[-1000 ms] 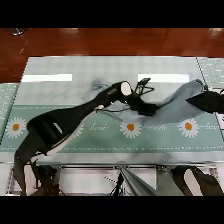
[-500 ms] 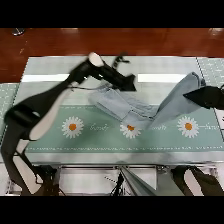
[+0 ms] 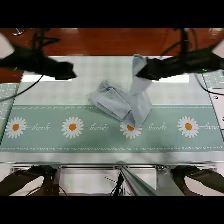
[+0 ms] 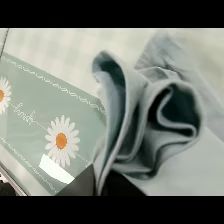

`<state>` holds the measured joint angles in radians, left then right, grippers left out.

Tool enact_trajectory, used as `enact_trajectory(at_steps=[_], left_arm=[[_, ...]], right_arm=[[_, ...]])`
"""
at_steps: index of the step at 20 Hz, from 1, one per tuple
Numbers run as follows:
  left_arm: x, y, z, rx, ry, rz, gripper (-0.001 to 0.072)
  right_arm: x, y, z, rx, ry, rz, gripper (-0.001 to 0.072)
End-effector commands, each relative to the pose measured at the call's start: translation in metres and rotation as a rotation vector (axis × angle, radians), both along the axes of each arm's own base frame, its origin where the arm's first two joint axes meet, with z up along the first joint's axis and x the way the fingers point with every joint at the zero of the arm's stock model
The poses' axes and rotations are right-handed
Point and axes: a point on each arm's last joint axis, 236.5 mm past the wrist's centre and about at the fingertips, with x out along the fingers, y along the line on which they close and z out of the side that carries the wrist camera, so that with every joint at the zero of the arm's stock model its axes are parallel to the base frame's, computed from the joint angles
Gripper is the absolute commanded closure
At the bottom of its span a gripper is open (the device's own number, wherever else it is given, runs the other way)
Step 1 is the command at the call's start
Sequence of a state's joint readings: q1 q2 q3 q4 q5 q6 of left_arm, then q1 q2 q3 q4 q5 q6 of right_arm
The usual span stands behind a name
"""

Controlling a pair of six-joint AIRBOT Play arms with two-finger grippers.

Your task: Fold the shirts.

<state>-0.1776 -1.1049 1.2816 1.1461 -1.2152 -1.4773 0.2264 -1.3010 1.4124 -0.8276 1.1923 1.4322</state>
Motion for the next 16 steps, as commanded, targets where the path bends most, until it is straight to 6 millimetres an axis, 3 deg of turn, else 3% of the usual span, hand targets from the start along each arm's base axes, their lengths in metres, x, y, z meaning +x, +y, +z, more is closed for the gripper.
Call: enact_trajectory(at_steps=[1, 5, 9, 10, 11, 12, 14, 16], left_arm=[[-0.059, 0.051, -0.010, 0.033, -0.112, 0.156, 0.0685], [-0.106, 0.073, -0.054, -0.017, -0.067, 0.303, 0.0685], [-0.117, 0.071, -0.081, -0.035, -0.004, 0.318, 0.0685], [-0.115, 0.071, -0.083, -0.034, 0.002, 0.321, 0.0685], [-0.113, 0.071, -0.085, -0.036, 0.004, 0.324, 0.0685], [-0.110, 0.070, -0.086, -0.043, 0.007, 0.329, 0.0685], [-0.103, 0.067, -0.089, -0.063, 0.018, 0.337, 0.0685], [-0.099, 0.065, -0.095, -0.071, 0.039, 0.344, 0.0685]], right_arm=[[0.033, 0.065, -0.052, -0.015, 0.071, 0.063, 0.0684], [0.046, 0.100, -0.108, -0.034, 0.175, 0.081, 0.0683], [0.045, 0.121, -0.134, -0.004, 0.244, 0.079, 0.0683], [0.050, 0.124, -0.137, 0.003, 0.242, 0.059, 0.0635], [0.055, 0.128, -0.137, 0.021, 0.239, 0.031, 0.0393], [0.060, 0.131, -0.133, 0.046, 0.226, 0.018, 0.0082], [0.065, 0.129, -0.113, 0.095, 0.225, 0.027, 0.0084], [0.058, 0.106, -0.080, 0.119, 0.261, 0.085, 0.0085]])
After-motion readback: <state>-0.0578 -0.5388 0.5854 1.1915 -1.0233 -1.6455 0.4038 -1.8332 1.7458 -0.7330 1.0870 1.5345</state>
